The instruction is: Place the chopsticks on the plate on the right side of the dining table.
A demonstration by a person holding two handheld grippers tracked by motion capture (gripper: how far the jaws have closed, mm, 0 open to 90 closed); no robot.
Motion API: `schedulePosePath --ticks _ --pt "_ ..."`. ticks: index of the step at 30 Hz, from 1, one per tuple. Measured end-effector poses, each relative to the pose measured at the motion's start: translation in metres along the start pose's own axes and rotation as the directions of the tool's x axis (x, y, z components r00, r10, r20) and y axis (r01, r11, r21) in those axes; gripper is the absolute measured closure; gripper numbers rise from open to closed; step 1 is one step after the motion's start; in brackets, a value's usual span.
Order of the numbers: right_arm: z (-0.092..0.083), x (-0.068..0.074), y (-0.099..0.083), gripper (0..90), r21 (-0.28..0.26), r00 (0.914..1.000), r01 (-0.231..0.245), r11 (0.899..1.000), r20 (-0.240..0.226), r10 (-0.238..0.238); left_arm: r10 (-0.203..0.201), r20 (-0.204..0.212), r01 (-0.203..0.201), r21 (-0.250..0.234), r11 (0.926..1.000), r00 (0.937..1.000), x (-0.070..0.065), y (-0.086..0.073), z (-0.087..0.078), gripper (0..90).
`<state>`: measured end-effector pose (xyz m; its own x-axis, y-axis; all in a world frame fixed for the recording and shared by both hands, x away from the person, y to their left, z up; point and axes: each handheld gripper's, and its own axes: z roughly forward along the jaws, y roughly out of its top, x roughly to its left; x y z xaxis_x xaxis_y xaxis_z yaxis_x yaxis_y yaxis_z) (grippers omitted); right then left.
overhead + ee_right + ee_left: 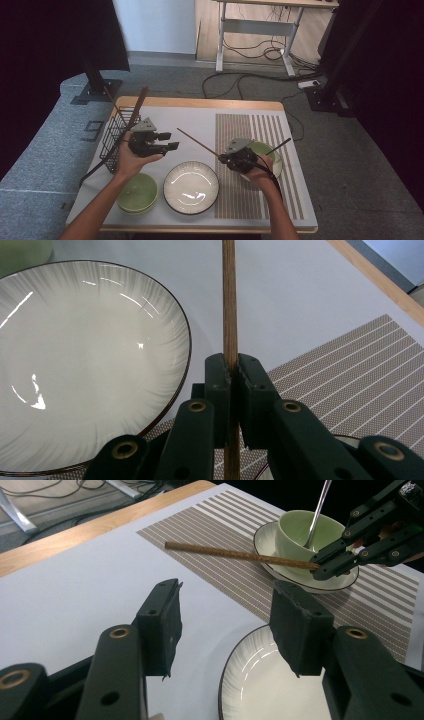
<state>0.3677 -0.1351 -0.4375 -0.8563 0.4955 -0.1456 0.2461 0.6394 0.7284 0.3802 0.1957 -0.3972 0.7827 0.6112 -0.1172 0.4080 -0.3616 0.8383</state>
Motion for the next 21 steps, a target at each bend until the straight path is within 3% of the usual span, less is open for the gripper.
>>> schedulePosePath --ticks 21 --pt "-0.004 -0.002 -0.013 84.4 -0.032 0.9909 -0.127 0.991 0.039 0.128 -0.005 0.008 0.005 0.017 0.9998 1.0000 0.000 -0.004 0.000 46.6"
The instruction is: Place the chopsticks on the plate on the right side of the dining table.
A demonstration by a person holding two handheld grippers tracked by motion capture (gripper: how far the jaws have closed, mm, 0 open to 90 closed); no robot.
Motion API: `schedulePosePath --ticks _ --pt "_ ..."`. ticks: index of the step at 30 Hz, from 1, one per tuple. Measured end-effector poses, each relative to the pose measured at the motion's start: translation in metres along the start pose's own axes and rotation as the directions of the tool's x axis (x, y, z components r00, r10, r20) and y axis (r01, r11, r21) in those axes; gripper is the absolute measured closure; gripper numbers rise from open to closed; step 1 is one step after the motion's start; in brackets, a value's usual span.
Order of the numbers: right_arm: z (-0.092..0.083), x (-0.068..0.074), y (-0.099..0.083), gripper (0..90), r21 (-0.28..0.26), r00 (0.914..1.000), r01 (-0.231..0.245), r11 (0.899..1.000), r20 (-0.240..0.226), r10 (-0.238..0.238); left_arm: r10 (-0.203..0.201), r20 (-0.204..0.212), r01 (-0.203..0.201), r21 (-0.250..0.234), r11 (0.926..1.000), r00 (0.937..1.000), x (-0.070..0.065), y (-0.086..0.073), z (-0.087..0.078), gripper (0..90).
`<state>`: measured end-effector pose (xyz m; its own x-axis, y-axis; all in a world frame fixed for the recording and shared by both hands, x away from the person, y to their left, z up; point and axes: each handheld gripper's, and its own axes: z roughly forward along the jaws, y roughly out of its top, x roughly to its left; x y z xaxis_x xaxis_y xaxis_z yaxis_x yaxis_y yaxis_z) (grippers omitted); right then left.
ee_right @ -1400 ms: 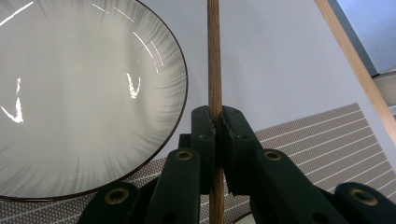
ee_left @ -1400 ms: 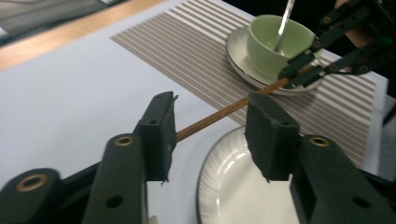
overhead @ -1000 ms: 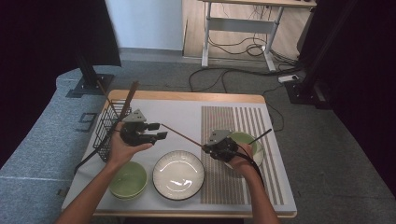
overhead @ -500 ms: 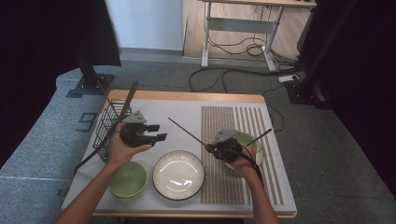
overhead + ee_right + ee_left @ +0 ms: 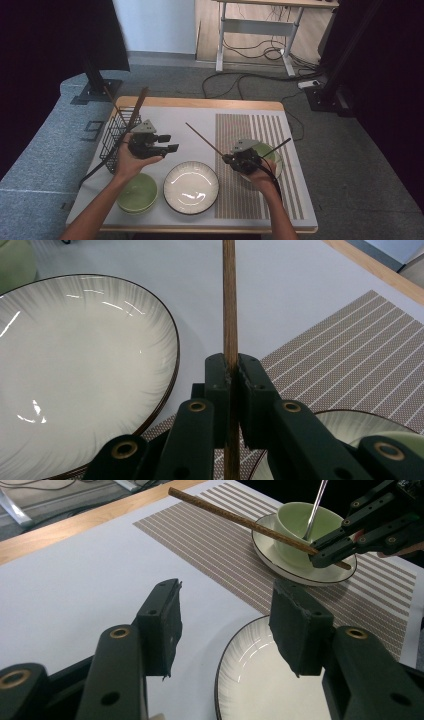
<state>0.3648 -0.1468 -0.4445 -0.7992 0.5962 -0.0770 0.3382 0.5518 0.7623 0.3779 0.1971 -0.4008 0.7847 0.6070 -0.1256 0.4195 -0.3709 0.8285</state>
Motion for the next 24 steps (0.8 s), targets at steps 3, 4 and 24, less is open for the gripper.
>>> schedulePosePath --ticks 3,4,24 --pt "0.000 0.000 -0.002 84.4 0.000 0.9999 -0.012 1.000 0.002 0.012 0.000 -0.003 0.000 0.001 1.0000 1.0000 0.000 0.000 -0.001 46.7" --pt "0.000 -0.001 -0.002 84.4 0.002 0.9999 -0.014 1.000 0.003 0.014 0.001 -0.004 -0.001 0.003 1.0000 1.0000 0.000 -0.001 -0.001 46.7" --pt "-0.011 -0.005 -0.012 84.4 -0.011 0.9971 -0.070 0.997 0.029 0.070 -0.004 -0.007 0.004 0.023 0.9997 1.0000 -0.001 -0.002 -0.005 47.5"
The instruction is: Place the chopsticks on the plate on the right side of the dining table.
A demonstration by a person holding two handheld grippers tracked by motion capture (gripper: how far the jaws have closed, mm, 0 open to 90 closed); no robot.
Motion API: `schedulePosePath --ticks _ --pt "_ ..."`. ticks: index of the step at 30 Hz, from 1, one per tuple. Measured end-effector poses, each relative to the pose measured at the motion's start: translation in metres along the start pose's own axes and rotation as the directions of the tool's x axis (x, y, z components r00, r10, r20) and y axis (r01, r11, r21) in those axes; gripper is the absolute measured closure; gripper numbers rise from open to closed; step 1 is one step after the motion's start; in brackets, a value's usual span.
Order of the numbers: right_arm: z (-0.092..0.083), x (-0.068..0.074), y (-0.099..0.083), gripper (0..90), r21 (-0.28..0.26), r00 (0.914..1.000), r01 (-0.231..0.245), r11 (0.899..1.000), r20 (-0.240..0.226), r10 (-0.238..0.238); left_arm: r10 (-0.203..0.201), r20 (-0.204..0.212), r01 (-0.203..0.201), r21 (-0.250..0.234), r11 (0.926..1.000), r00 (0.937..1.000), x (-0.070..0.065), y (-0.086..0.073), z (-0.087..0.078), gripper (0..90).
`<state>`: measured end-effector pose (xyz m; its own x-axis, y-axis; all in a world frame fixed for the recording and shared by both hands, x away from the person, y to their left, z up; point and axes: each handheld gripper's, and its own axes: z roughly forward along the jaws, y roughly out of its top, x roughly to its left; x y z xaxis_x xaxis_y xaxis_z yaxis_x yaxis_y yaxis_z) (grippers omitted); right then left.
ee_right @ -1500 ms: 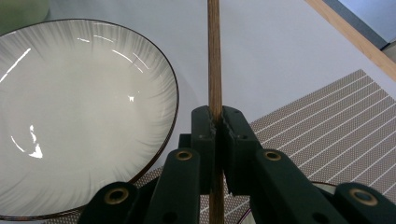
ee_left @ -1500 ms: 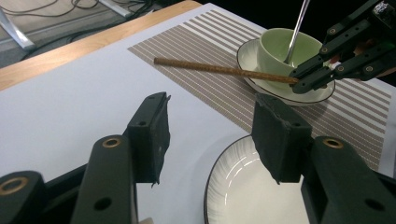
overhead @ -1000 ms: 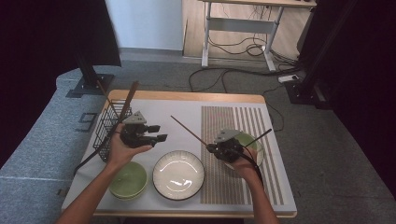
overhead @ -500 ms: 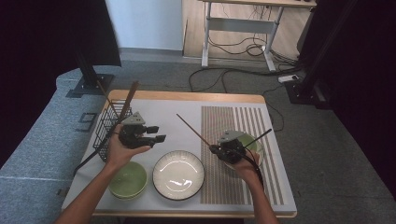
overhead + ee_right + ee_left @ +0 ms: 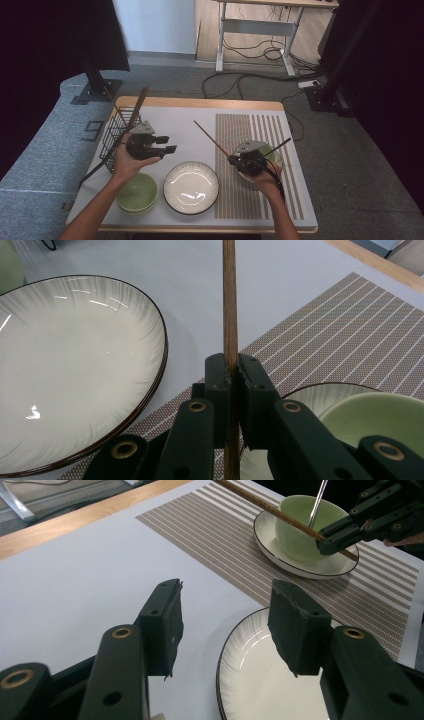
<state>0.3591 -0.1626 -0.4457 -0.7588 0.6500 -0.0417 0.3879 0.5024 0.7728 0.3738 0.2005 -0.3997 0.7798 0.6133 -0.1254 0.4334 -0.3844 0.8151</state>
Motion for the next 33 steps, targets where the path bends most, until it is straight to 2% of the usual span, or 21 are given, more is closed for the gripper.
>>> schedulePosePath --ticks 13,33 --pt "-0.010 -0.006 -0.008 84.3 -0.005 0.9990 -0.030 1.000 0.033 0.030 -0.005 0.002 0.005 0.012 0.9999 1.0000 0.000 -0.002 0.000 47.0" --pt "-0.021 -0.013 -0.014 84.2 -0.025 0.9967 -0.057 0.998 0.057 0.058 -0.007 -0.001 0.007 0.024 0.9997 1.0000 -0.001 -0.004 0.002 47.0"
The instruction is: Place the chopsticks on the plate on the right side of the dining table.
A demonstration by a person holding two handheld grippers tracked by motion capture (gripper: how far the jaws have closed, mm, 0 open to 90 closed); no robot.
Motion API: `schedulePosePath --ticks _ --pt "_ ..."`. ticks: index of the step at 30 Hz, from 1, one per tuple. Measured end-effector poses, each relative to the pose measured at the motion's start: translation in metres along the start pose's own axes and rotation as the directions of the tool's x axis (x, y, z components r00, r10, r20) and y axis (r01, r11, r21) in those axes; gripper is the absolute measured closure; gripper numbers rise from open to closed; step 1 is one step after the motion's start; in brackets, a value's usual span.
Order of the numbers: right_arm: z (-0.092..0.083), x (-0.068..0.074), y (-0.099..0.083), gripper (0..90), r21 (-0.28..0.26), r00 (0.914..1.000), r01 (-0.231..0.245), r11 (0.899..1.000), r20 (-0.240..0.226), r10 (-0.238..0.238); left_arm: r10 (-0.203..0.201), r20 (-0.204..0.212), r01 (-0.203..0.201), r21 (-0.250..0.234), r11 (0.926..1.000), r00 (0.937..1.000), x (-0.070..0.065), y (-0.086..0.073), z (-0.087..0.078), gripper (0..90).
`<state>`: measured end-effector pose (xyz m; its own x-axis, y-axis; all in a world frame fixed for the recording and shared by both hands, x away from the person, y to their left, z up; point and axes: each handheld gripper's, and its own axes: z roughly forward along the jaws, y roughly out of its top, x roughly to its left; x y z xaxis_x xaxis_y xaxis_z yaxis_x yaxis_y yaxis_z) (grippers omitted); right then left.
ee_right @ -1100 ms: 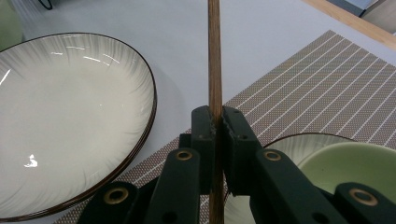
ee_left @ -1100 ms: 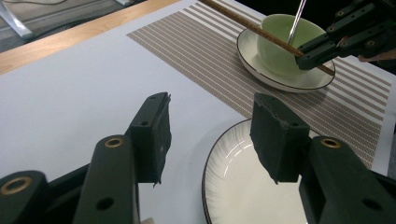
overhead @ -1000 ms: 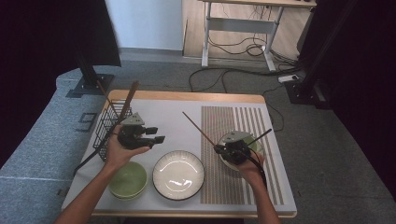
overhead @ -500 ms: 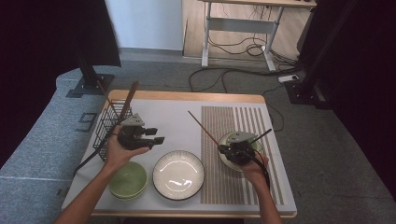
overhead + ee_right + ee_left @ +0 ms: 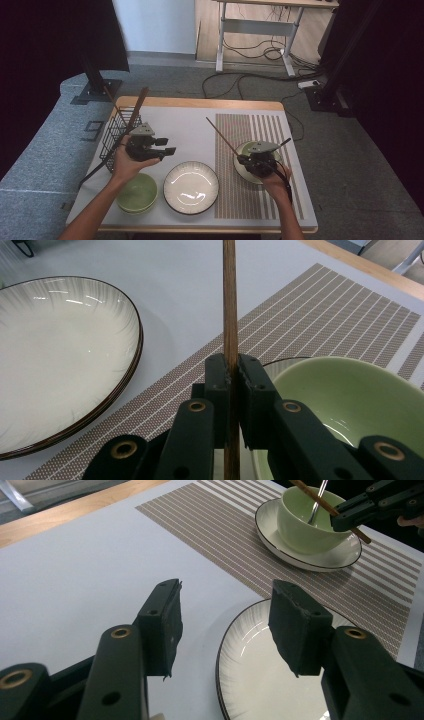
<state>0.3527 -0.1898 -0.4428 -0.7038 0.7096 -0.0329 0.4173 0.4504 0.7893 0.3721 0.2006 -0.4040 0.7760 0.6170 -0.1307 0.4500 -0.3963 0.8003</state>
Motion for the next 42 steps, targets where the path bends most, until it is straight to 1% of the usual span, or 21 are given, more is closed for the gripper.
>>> schedulePosePath --ticks 5,6,10,18,24,30,33,34,42 --pt "-0.005 -0.003 -0.002 84.3 -0.008 1.0000 -0.001 1.000 0.008 0.002 0.001 -0.003 -0.001 0.007 1.0000 1.0000 0.000 0.000 0.000 47.0" --pt "-0.006 -0.003 -0.002 84.3 -0.010 0.9999 -0.013 1.000 0.008 0.013 0.000 -0.002 0.000 0.005 1.0000 1.0000 0.000 0.000 0.000 47.0" --pt "-0.011 -0.006 -0.004 84.3 -0.016 0.9997 -0.017 1.000 0.016 0.017 -0.003 -0.001 0.003 0.002 1.0000 1.0000 0.000 0.000 -0.001 47.0" --pt "-0.017 -0.012 -0.008 84.3 -0.030 0.9984 -0.048 0.998 0.028 0.049 -0.007 0.000 0.007 0.005 1.0000 1.0000 0.001 0.001 -0.002 47.0" --pt "-0.018 -0.013 -0.011 84.3 -0.023 0.9978 -0.051 0.998 0.040 0.052 -0.015 0.007 0.015 -0.007 0.9999 0.9999 0.002 0.002 -0.003 47.1" --pt "-0.020 -0.016 -0.014 84.3 -0.017 0.9971 -0.053 0.998 0.053 0.054 -0.015 0.003 0.015 -0.009 0.9998 0.9999 0.002 0.001 -0.005 47.3" --pt "-0.022 -0.017 -0.016 84.3 -0.019 0.9960 -0.065 0.998 0.060 0.066 -0.017 0.005 0.017 -0.013 0.9998 0.9998 0.002 0.001 -0.006 47.3" --pt "-0.024 -0.019 -0.017 84.3 -0.026 0.9949 -0.076 0.997 0.065 0.077 -0.020 0.009 0.020 -0.019 0.9996 0.9998 0.002 0.002 -0.007 47.3" --pt "-0.029 -0.024 -0.022 84.3 -0.023 0.9921 -0.098 0.995 0.077 0.099 -0.019 0.005 0.019 -0.020 0.9996 0.9998 0.002 0.002 -0.009 47.4"
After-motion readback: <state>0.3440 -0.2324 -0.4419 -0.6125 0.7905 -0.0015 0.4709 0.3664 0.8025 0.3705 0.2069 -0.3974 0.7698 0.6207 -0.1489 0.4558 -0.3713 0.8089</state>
